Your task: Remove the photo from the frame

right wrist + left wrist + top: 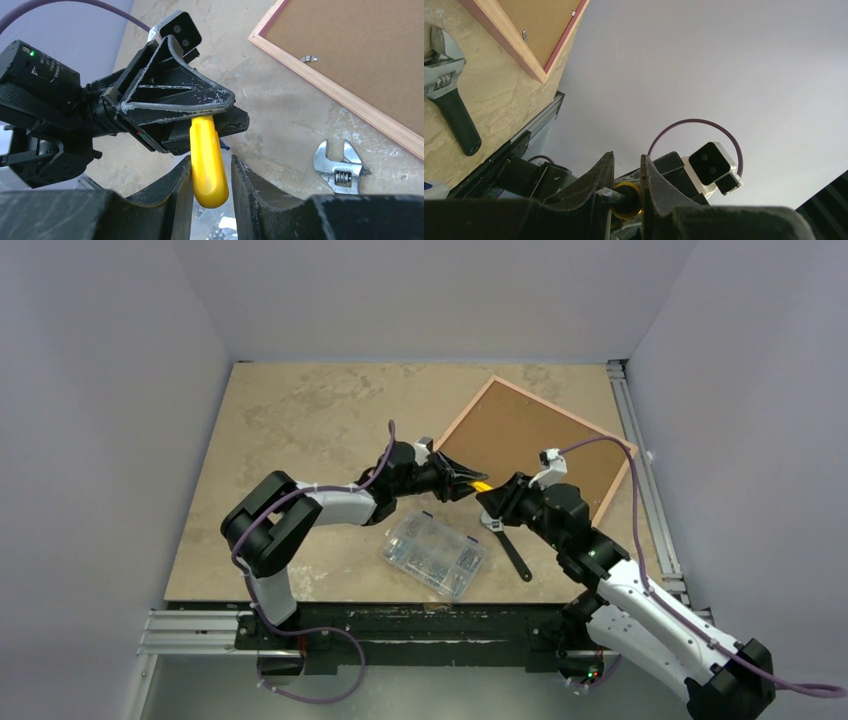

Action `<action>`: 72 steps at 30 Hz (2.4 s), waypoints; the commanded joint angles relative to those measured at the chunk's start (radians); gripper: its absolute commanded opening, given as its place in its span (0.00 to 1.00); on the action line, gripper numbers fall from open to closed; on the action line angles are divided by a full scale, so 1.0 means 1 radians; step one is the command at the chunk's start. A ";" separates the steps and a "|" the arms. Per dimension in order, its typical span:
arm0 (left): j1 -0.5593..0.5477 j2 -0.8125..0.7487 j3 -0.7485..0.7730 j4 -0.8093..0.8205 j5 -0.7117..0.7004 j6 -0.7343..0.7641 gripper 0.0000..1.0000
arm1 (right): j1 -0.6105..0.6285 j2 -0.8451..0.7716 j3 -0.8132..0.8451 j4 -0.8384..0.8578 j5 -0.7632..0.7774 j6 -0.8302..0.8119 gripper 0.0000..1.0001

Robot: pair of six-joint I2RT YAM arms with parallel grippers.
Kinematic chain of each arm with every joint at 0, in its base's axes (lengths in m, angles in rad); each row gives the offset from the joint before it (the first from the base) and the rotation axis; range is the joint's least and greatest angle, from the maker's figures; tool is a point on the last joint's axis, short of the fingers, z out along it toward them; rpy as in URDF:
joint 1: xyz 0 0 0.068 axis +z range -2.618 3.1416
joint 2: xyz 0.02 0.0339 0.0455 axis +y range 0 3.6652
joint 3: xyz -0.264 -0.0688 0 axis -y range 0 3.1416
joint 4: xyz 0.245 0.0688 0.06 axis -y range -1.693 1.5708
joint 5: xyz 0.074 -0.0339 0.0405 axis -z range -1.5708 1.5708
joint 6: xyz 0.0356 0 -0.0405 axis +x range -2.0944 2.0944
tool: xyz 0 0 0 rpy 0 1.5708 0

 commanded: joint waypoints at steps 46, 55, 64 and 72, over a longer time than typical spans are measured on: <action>0.077 -0.181 0.105 -0.691 -0.192 0.596 0.62 | -0.003 -0.111 0.192 -0.470 0.384 -0.077 0.00; 0.070 -0.070 0.265 -1.004 -0.292 0.615 0.63 | -0.002 -0.171 0.300 -0.638 0.507 -0.116 0.00; 0.059 0.109 0.421 -0.981 -0.294 0.565 0.65 | -0.002 -0.174 0.265 -0.578 0.464 -0.151 0.00; 0.040 0.240 0.672 -1.269 -0.520 0.552 0.59 | -0.002 -0.139 0.235 -0.523 0.435 -0.161 0.00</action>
